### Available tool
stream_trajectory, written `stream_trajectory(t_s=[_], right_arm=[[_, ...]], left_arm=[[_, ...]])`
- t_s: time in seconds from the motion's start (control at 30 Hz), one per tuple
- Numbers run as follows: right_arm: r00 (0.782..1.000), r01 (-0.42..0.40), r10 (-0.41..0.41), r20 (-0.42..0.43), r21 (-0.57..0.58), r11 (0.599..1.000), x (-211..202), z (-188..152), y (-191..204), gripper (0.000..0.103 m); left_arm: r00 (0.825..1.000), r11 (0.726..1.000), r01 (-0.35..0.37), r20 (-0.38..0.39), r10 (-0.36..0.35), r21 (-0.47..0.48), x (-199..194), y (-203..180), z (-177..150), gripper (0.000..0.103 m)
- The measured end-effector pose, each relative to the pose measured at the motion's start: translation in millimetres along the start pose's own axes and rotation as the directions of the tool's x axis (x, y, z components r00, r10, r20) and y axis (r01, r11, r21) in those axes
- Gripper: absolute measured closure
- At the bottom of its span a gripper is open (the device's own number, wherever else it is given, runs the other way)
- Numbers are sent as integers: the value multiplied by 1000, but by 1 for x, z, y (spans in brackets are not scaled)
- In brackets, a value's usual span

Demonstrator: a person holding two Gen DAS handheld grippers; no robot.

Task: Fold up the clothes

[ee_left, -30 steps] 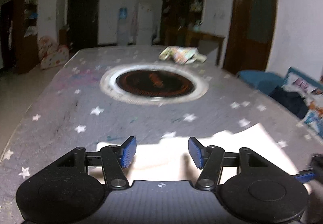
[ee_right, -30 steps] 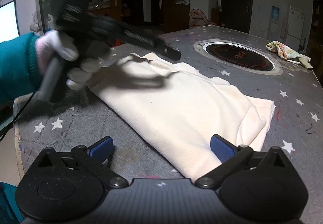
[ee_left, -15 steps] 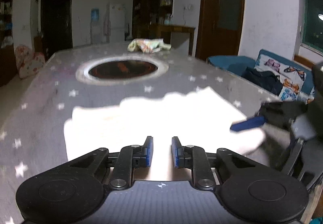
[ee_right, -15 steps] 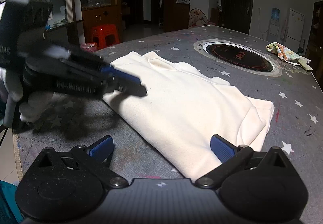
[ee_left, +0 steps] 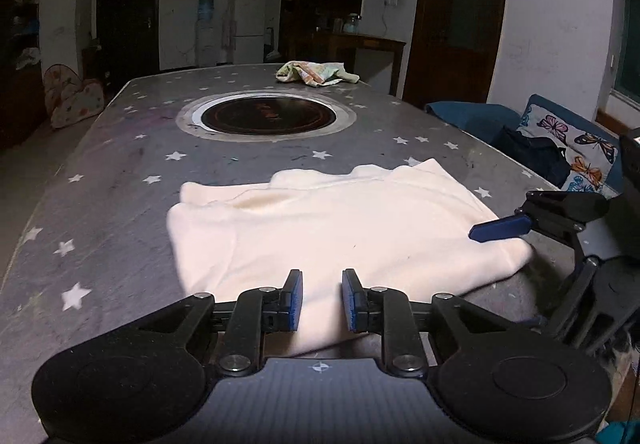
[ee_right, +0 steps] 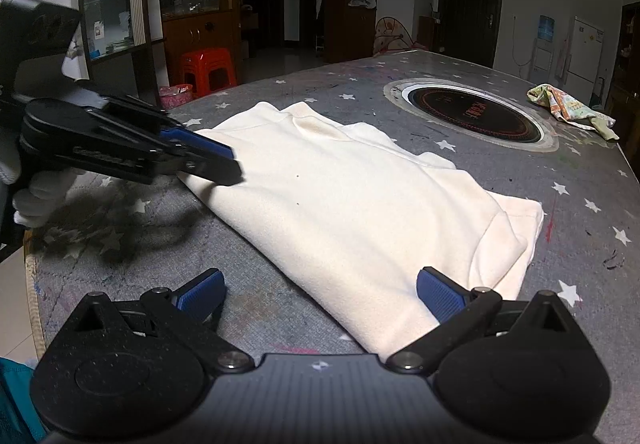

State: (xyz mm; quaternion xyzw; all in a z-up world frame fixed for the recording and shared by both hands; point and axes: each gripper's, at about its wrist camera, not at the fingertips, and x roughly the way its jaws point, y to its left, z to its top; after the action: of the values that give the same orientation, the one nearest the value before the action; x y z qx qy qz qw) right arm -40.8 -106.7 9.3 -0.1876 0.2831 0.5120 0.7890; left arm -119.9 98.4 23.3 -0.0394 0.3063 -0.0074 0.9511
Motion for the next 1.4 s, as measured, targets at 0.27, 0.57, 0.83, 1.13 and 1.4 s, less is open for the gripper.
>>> stream_trajectory(t_s=[0.27, 0.57, 0.83, 1.13, 1.4], right_arm=[[1000, 0, 0, 0, 0, 1000, 0, 0, 0, 0], [1000, -1, 1, 0, 1, 1000, 0, 0, 0, 0], [1000, -1, 1, 0, 1, 1000, 0, 0, 0, 0], [1000, -2, 2, 0, 1, 1000, 1, 0, -1, 0], [1000, -3, 3, 0, 1, 1000, 1, -1, -1, 0]], left_arm=[[1000, 998, 29, 4, -29, -47, -6, 9, 0, 78], [999, 995, -45, -5, 45, -90, -9, 29, -4, 78], [1000, 993, -25, -8, 24, -115, -11, 33, 8, 77], [996, 994, -85, -46, 82, -66, 27, 40, 22, 76], [997, 993, -80, -20, 79, -87, 24, 39, 39, 77]])
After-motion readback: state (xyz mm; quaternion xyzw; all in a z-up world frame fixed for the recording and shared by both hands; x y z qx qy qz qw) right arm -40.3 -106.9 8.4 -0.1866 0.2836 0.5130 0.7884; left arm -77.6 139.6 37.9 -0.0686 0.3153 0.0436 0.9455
